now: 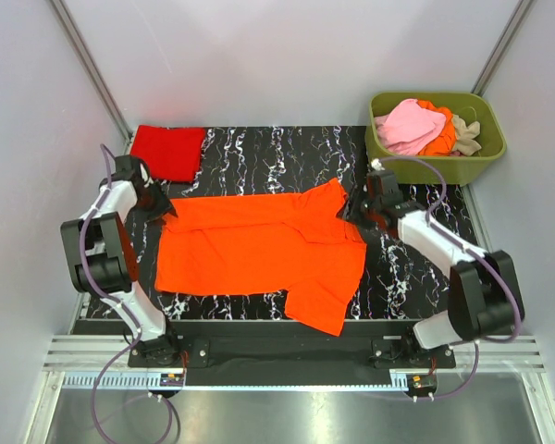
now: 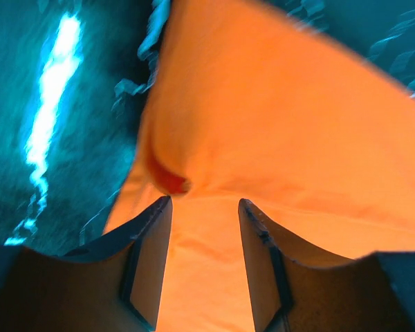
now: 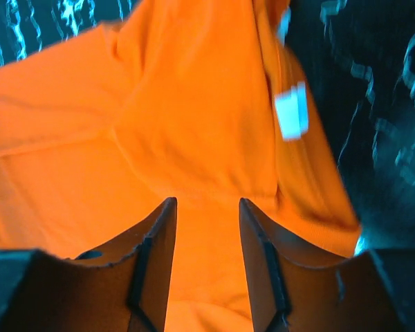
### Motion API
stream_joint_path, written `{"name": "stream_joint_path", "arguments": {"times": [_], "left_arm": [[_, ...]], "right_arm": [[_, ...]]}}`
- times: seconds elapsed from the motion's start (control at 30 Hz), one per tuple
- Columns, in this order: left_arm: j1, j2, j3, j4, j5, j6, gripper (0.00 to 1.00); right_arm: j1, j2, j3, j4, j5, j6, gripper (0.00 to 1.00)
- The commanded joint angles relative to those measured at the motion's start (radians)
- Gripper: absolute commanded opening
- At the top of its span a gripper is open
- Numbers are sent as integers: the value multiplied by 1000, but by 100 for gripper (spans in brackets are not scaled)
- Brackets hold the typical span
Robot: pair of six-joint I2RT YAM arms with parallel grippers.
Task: Fold and stack the t-shirts
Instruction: Fold the tshirt
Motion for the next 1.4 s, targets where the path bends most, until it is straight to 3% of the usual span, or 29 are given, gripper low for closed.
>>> {"name": "stream_joint_path", "arguments": {"times": [0.0,0.2,0.43,0.53,0.87,1.23,1.33,1.37], "left_arm": [[-4,48,76,56,143,-17,46],[-9,222,164,56,132,-33,44],[-10,245,198,50,7,-22,45],[-9,288,224,47,24,-25,45],[-7,309,248,44,9,-19,44],[9,363,336,26,6,-10,44],[11,369,345,23,6,-10,44],[10,368,343,23,7,-8,44]], "right_arm": [[-5,122,190,-56,88,-137,48],[-19,375,431,-108,108,-237,40],[-22,548,601,-127,232,-282,44],[-22,602,672,-127,249,-286,41],[-22,729,845,-150,195,-294,39],[-22,762,864,-161,198,-231,39],[-21,762,859,-161,207,-219,29],[-22,762,859,-161,215,-217,19]]}}
